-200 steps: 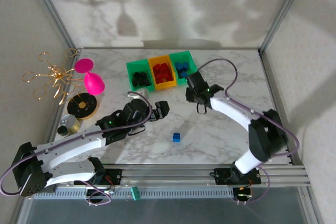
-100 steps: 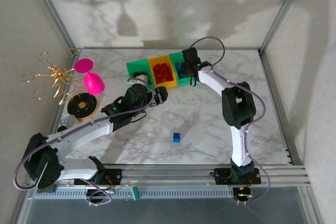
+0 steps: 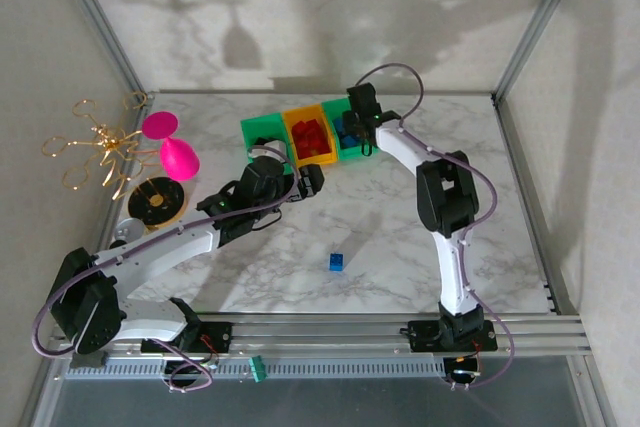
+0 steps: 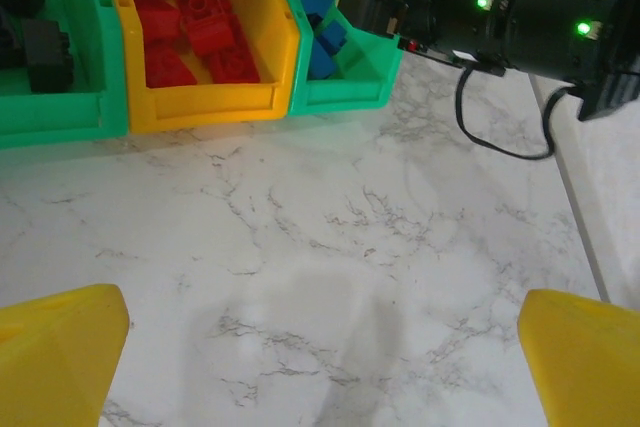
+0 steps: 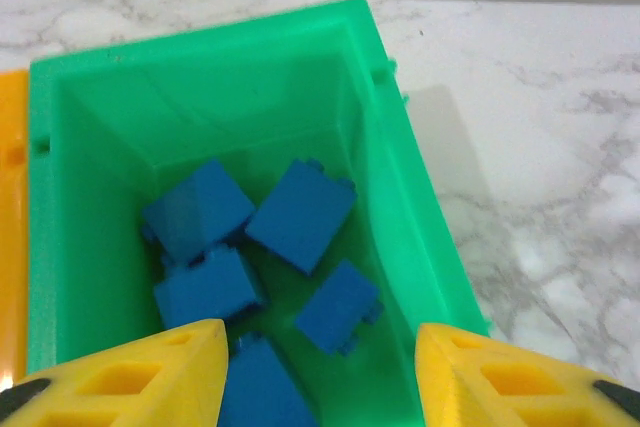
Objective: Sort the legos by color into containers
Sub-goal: Place the lego in the container, then pick up the lego from the bottom-center of the table.
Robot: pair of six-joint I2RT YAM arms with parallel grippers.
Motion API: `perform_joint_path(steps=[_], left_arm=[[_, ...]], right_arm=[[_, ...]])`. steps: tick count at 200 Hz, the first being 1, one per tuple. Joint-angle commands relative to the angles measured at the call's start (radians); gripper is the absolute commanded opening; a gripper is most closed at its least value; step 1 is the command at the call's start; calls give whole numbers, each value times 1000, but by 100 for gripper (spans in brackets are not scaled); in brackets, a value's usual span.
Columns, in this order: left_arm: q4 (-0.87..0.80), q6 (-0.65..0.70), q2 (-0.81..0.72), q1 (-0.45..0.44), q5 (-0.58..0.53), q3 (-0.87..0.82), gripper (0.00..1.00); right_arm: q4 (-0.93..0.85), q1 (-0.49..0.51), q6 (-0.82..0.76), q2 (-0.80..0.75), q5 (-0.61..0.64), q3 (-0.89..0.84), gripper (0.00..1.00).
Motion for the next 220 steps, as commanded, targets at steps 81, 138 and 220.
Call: perform_joint_path(steps=[81,138,220], left_arm=[[-56,-19,-168,-61,28,-129,100],[-90,-56,-249,-105,16,-223,100],[-129,-142,-388,-109,-13,-370,100]], right_arm=[[-44,176,166,-507,-54,-554,65],[-134,318,298,-670,-14,-718,71],[-205,619,654,-787,37,-891,79]])
